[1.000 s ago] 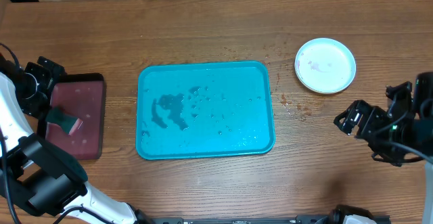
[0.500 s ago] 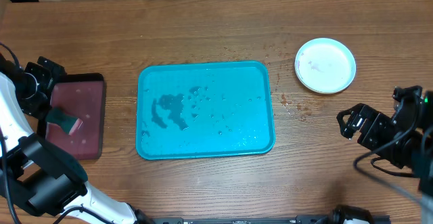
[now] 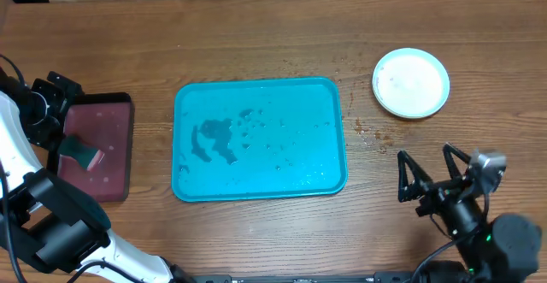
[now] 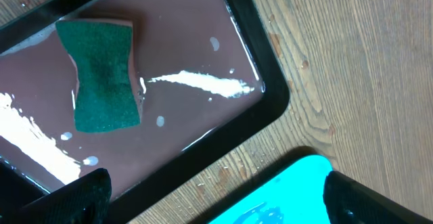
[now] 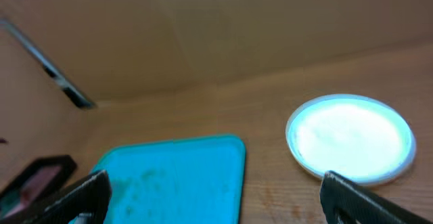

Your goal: Clean dirty plates on tray and stack at the side

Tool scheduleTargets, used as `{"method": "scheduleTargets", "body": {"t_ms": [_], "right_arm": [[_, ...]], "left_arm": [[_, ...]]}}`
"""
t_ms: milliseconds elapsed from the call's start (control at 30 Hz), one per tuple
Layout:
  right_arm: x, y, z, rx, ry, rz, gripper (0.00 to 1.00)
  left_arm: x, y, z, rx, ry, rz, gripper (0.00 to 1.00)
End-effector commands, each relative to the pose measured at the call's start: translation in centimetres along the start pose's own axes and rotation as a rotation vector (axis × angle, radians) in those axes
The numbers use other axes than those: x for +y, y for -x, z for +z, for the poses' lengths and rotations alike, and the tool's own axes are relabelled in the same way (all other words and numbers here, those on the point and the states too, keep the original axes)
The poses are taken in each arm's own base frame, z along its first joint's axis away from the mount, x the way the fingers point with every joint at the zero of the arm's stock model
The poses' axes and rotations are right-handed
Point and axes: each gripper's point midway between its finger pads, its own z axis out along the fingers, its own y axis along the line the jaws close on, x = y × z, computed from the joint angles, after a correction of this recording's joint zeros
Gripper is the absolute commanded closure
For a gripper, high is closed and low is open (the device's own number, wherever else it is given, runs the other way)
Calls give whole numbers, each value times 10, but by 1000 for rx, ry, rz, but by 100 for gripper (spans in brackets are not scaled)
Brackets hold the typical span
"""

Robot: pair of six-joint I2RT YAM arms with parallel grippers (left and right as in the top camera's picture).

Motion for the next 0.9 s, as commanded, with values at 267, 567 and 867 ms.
{"method": "scheduleTargets", "body": {"t_ms": [267,567,867], "right_arm": [[-6,-22,13,-191,88,-75,0],[-16,-32,23,-311,99,-137,0],[-62,-42,26,-275,-159,-162,0]], "left_arm": [[-10,1,-12,-26,-26,25,0],[-10,1,-12,-26,-26,25,0],[-10,1,-12,-26,-26,25,0]]}}
